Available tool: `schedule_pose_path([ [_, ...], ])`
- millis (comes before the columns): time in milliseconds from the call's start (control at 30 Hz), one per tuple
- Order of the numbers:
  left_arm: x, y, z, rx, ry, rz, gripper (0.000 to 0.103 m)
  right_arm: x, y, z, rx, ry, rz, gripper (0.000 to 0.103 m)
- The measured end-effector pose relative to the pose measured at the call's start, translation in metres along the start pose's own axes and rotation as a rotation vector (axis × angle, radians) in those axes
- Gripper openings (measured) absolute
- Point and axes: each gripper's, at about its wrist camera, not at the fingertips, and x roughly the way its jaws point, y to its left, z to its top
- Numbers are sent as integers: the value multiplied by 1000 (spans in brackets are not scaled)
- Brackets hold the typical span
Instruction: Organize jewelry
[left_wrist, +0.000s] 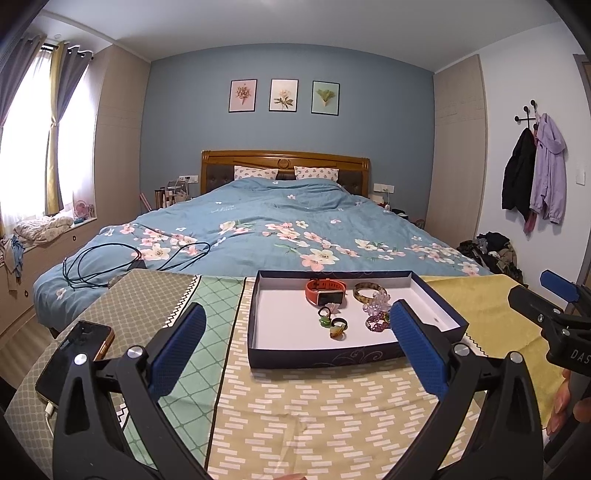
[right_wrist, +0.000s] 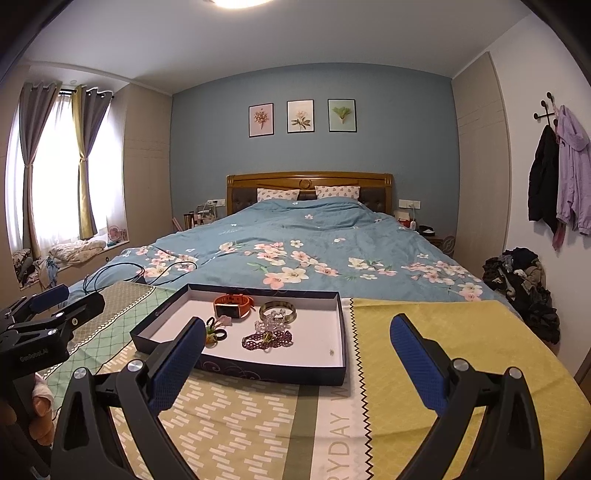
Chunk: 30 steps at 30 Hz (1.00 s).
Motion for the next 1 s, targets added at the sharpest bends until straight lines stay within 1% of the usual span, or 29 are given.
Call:
schedule_pose_path([
  [367,-5,-3,0,3,-18,0,98,-6,-3,2,3,-17,-12,96],
  [1000,-6,-1,0,0,-19,1,98,-9,-5,5,11,-27,-17,96],
])
